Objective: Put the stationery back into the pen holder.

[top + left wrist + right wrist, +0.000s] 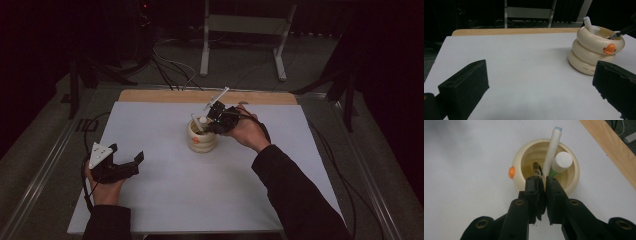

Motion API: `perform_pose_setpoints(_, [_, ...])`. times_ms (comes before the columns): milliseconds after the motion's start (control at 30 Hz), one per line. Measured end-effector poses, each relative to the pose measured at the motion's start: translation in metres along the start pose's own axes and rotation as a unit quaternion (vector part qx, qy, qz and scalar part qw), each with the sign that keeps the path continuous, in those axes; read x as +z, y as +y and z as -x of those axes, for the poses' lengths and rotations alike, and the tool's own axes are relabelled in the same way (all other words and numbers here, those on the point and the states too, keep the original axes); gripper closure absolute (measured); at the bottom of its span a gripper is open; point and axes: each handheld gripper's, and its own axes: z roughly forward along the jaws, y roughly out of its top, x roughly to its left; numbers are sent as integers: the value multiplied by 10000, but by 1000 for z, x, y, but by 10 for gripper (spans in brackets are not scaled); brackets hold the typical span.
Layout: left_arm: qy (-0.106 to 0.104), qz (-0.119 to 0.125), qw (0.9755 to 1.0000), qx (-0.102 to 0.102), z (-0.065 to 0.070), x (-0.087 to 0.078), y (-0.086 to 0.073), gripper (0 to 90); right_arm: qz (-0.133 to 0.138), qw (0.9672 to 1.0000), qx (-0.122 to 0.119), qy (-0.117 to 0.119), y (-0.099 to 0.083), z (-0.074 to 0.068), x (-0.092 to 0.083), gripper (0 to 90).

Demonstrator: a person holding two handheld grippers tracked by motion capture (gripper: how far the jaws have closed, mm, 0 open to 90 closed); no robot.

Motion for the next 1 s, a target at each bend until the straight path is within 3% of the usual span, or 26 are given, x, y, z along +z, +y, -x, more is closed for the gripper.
perform_pose_setpoints(1000, [0, 6, 10000, -1, 0, 0, 0, 7, -130, 9995, 245, 135, 4, 3, 25, 809])
